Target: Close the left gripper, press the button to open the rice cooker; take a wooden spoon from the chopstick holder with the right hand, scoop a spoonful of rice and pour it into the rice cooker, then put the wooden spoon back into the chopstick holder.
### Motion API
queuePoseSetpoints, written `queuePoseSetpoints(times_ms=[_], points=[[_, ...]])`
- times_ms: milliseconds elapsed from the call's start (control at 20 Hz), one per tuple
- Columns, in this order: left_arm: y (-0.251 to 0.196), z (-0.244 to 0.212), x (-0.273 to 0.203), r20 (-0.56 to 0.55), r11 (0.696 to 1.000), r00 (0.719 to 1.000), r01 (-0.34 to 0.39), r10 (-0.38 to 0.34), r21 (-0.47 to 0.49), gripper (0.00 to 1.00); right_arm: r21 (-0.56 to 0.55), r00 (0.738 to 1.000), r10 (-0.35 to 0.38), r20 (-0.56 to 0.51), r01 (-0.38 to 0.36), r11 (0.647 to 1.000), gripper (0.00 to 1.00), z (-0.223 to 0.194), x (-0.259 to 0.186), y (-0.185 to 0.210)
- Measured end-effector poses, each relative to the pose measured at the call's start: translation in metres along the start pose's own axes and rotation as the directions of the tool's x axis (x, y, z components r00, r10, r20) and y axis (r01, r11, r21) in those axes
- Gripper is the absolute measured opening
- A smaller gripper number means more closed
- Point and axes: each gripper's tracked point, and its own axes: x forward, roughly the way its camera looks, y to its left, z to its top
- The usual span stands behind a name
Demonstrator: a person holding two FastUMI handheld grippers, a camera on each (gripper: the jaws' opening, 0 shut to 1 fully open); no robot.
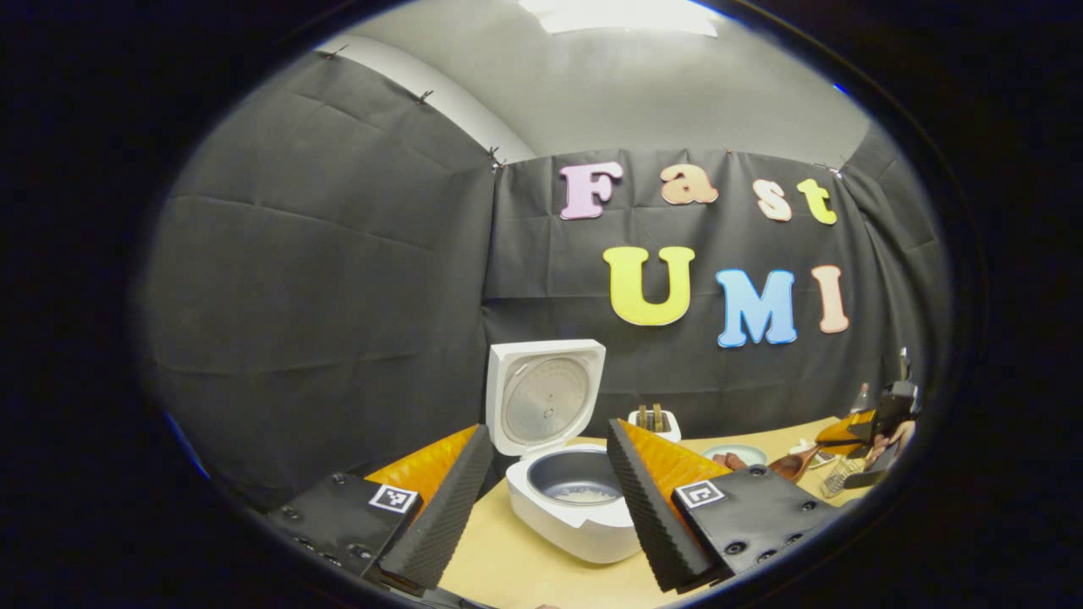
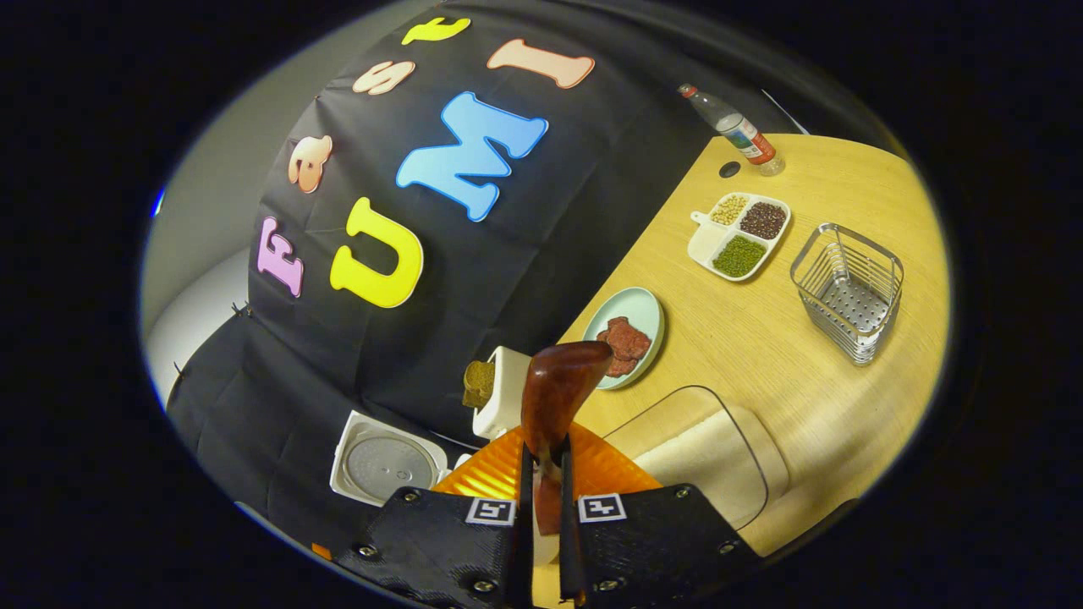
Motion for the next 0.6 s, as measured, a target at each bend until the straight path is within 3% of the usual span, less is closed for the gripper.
queuePoseSetpoints(times_ms=[600], points=[[0.064,-0.016,-0.009,-0.014,0.998,0.998,-0.061,0.061,-0.021,0.95,-0.054,0.987,0.158,-0.035,-0.16,0.986,0.12,-0.031,0.043,0.125]])
